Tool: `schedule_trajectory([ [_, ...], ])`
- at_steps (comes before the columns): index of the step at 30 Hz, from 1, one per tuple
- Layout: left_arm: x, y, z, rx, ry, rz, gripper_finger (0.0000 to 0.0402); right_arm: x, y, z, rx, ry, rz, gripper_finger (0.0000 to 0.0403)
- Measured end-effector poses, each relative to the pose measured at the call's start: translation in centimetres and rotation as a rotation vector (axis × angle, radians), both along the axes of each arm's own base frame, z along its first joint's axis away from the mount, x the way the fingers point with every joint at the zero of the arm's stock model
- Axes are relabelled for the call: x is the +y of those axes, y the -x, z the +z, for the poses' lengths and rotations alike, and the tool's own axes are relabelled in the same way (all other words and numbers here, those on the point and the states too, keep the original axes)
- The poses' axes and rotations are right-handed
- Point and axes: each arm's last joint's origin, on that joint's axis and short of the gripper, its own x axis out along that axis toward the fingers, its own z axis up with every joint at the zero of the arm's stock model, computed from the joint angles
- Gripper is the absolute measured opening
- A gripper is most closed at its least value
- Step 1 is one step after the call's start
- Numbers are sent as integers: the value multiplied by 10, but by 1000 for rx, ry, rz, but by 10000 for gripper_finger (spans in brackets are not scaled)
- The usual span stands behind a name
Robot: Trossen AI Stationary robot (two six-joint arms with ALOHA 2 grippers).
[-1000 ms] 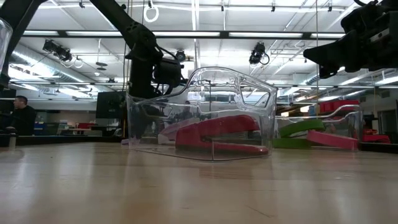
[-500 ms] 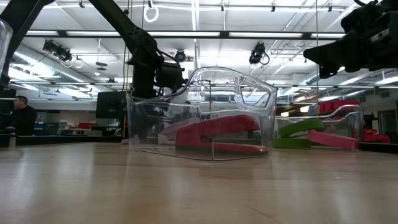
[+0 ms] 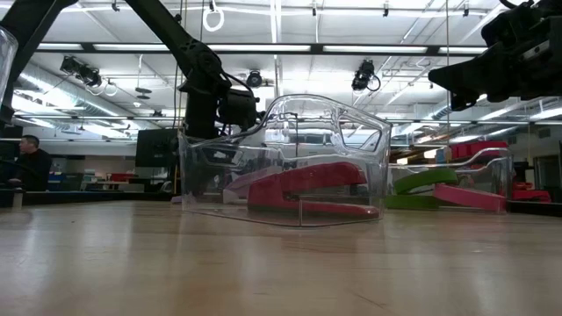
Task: Pick and place Stapler, Stapler remover, tape
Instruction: Put the purple stapler remover into the bottom transparent bin
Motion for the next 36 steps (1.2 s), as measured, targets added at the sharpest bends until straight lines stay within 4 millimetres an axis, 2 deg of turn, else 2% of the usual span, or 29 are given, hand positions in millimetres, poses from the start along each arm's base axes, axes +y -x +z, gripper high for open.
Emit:
schedule_trajectory([
  [21, 0, -2, 0, -32, 28, -1, 229, 0, 0, 0, 0, 0, 0, 22],
  [36, 0, -2, 0, -41, 32, 3, 177, 0, 0, 0, 0, 0, 0, 22],
])
